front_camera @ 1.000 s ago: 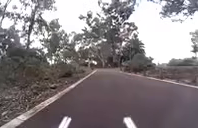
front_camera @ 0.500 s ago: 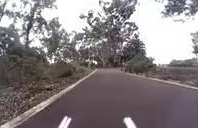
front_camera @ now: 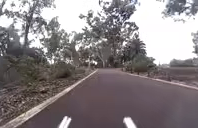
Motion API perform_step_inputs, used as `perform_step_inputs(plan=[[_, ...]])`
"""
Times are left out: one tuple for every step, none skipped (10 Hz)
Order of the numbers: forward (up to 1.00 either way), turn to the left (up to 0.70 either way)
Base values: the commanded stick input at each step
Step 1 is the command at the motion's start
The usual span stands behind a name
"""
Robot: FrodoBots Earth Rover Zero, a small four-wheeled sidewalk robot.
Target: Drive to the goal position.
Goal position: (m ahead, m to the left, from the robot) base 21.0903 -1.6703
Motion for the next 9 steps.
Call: perform_step_inputs(plan=[[0.6, 0.0], [0.6, 0.0], [0.6, 0.0], [0.6, 0.0], [0.6, 0.0], [0.6, 0.0], [0.6, 0.0], [0.6, 0.0], [0.6, 0.0]])
